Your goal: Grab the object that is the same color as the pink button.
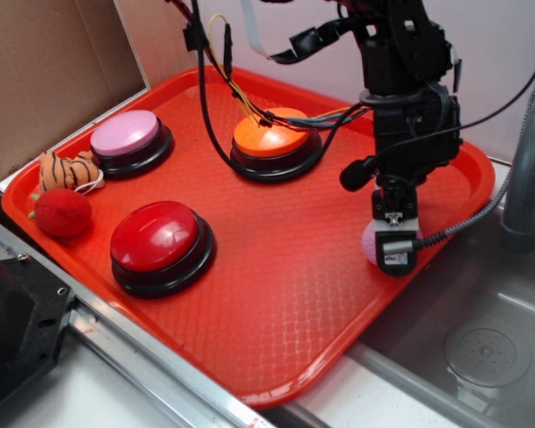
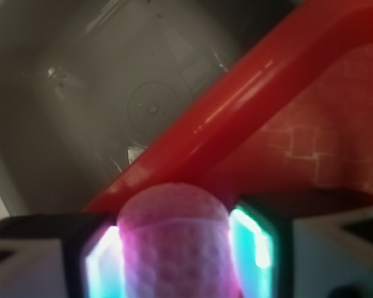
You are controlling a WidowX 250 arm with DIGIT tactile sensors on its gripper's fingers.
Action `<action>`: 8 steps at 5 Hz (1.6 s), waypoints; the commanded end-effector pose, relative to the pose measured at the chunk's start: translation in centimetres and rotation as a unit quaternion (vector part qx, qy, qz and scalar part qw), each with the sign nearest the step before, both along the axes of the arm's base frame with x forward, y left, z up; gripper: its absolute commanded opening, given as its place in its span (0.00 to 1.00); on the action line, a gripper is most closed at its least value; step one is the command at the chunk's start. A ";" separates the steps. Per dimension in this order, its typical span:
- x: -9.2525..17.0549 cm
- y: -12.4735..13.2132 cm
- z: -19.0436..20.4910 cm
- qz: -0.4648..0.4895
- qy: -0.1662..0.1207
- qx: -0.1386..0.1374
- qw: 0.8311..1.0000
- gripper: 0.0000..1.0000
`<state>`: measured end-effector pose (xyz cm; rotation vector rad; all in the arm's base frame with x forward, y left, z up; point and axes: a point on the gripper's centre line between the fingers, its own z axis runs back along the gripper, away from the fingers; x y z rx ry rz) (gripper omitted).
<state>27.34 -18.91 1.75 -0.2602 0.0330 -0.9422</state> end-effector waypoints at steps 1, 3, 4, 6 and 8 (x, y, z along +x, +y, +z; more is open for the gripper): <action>0.4 1.1 4.0 0.082 -0.045 0.042 0.995 0.00; 0.1 9.1 9.3 0.298 -0.064 0.116 0.945 0.00; -0.8 12.4 11.4 0.364 -0.054 0.131 0.921 0.00; -3.9 16.6 14.3 0.490 -0.092 0.140 0.855 0.00; -6.4 19.1 16.2 0.574 -0.059 0.120 0.808 0.00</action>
